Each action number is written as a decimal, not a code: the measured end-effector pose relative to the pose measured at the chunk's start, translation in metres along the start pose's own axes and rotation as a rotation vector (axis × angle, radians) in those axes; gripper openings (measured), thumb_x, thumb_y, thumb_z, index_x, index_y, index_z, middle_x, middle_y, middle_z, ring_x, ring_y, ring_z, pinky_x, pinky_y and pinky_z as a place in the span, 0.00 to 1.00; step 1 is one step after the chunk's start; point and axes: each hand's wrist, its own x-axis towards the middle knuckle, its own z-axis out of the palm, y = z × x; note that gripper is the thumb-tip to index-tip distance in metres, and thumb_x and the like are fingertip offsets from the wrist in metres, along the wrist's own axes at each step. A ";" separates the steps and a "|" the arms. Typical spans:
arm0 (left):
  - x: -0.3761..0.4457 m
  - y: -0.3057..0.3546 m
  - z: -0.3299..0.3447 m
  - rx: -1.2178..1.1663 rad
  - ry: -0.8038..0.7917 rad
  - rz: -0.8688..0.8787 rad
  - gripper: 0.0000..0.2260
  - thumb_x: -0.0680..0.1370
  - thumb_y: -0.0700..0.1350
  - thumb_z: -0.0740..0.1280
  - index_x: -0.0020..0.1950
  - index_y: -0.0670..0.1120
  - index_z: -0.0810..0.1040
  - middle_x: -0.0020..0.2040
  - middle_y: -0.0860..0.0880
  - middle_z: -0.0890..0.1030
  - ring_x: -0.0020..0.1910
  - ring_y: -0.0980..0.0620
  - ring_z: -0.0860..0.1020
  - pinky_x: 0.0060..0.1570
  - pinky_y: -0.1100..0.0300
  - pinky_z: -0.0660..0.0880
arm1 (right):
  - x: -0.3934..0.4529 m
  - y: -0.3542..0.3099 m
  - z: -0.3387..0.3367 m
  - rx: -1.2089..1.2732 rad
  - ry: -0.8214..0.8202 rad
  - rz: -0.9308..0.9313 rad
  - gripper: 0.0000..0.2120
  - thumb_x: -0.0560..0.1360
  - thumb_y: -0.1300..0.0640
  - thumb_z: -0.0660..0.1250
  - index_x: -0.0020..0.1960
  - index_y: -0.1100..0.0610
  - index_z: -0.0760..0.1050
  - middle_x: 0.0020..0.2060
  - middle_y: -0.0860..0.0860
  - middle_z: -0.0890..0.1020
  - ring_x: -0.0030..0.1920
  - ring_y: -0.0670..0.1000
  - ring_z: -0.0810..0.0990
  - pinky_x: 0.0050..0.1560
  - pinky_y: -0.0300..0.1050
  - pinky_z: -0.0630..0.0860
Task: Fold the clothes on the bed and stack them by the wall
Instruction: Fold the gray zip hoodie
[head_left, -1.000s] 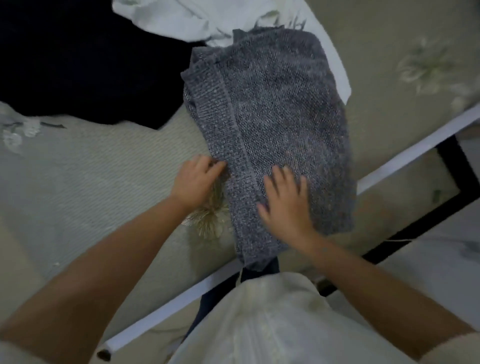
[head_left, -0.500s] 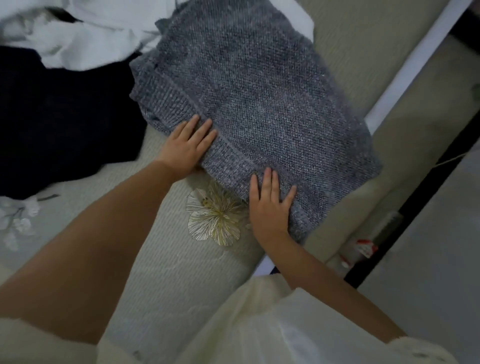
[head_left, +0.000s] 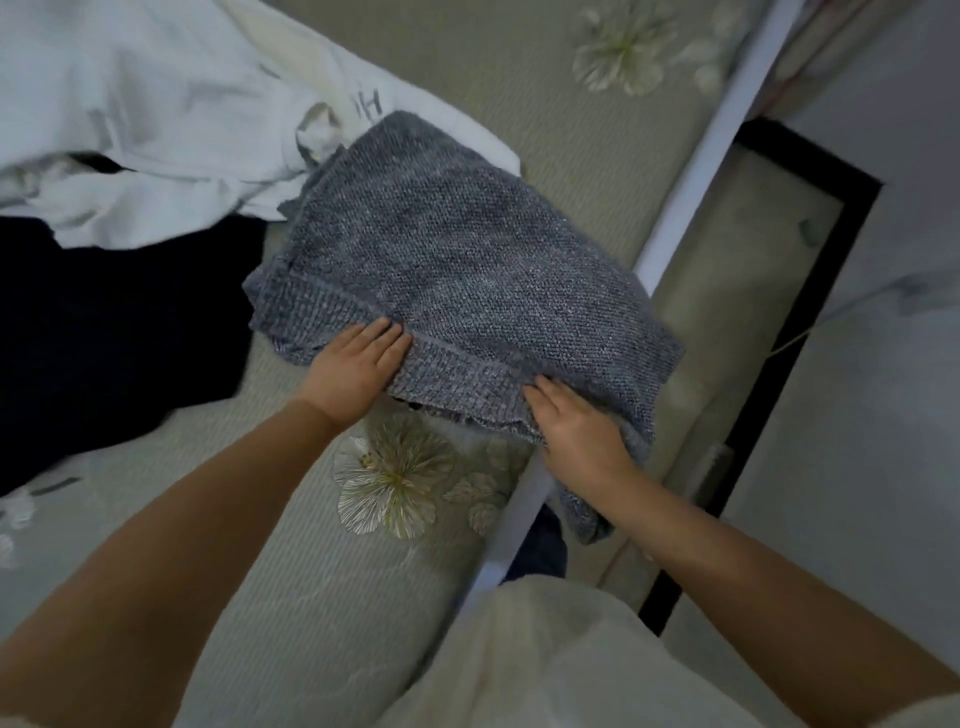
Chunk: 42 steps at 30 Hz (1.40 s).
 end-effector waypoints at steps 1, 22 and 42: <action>-0.001 0.007 -0.012 0.008 0.085 0.048 0.23 0.76 0.32 0.60 0.71 0.36 0.61 0.70 0.37 0.66 0.69 0.39 0.66 0.69 0.49 0.61 | -0.007 0.008 -0.008 -0.031 -0.011 0.002 0.25 0.81 0.65 0.47 0.75 0.60 0.42 0.75 0.57 0.45 0.76 0.53 0.46 0.72 0.42 0.43; 0.156 0.060 -0.314 0.176 0.253 -0.048 0.23 0.82 0.40 0.46 0.75 0.41 0.40 0.76 0.42 0.44 0.75 0.46 0.44 0.72 0.57 0.40 | -0.012 0.200 -0.281 -0.200 0.401 0.043 0.31 0.76 0.73 0.51 0.74 0.66 0.40 0.74 0.62 0.44 0.75 0.59 0.45 0.74 0.48 0.42; 0.448 -0.053 -0.562 0.391 0.333 -0.202 0.24 0.81 0.38 0.48 0.75 0.41 0.40 0.76 0.43 0.44 0.75 0.48 0.44 0.72 0.58 0.38 | 0.202 0.363 -0.592 -0.289 0.535 -0.031 0.29 0.76 0.71 0.51 0.74 0.67 0.43 0.74 0.64 0.48 0.75 0.58 0.49 0.74 0.49 0.43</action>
